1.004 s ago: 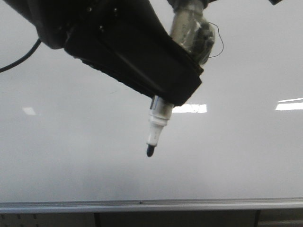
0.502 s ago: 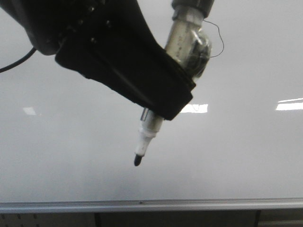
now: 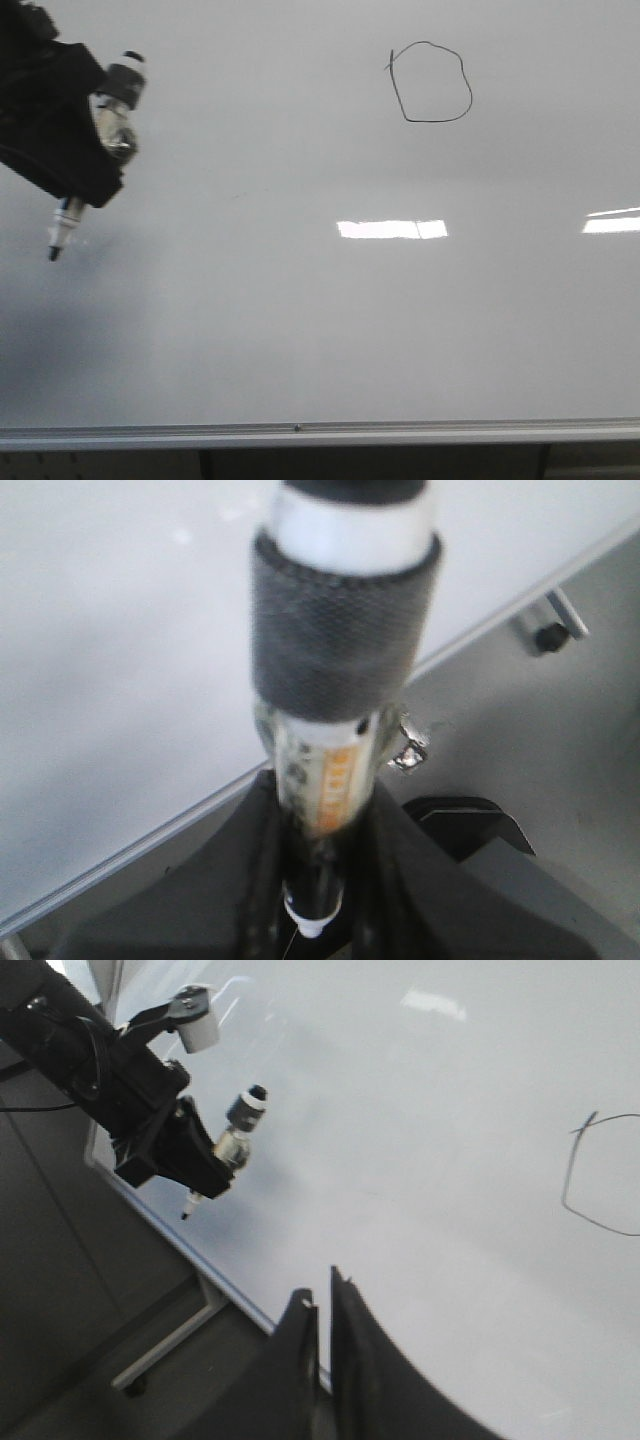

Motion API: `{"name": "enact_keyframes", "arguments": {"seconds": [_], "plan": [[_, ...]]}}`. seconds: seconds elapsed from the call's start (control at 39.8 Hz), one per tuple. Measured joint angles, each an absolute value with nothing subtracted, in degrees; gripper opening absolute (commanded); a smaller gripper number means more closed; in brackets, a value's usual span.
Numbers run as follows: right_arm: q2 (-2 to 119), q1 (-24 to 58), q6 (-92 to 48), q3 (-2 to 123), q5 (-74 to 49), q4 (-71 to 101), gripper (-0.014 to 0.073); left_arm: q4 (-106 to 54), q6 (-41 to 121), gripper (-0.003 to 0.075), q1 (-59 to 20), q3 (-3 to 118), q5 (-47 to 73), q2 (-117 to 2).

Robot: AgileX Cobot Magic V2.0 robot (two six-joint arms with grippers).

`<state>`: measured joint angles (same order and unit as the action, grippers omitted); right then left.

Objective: Write number 0 on whiteboard

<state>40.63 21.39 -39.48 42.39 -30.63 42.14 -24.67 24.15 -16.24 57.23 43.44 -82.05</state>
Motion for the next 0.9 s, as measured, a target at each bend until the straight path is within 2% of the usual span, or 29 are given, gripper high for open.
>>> {"name": "enact_keyframes", "arguments": {"seconds": [0.25, 0.38, 0.65, 0.9], "plan": [[24.4, 21.4, -39.5, 27.8, -18.6, 42.0, -0.0063, -21.2, 20.9, -0.0019, 3.3, 57.2, 40.9, -82.1], [22.5, 21.4, -39.5, 26.4, -17.2, 42.2, -0.0063, -19.2, 18.6, -0.0019, 9.9, 57.2, 37.3, -83.0], [22.4, 21.4, -39.5, 26.4, -17.1, 42.4, -0.0063, -18.8, 18.4, -0.0019, 9.5, 58.4, 28.5, -88.6], [22.4, 21.4, -39.5, 26.4, -17.1, 42.4, -0.0063, -18.5, 19.3, -0.0019, 7.7, 64.1, 29.6, -94.5]]}}
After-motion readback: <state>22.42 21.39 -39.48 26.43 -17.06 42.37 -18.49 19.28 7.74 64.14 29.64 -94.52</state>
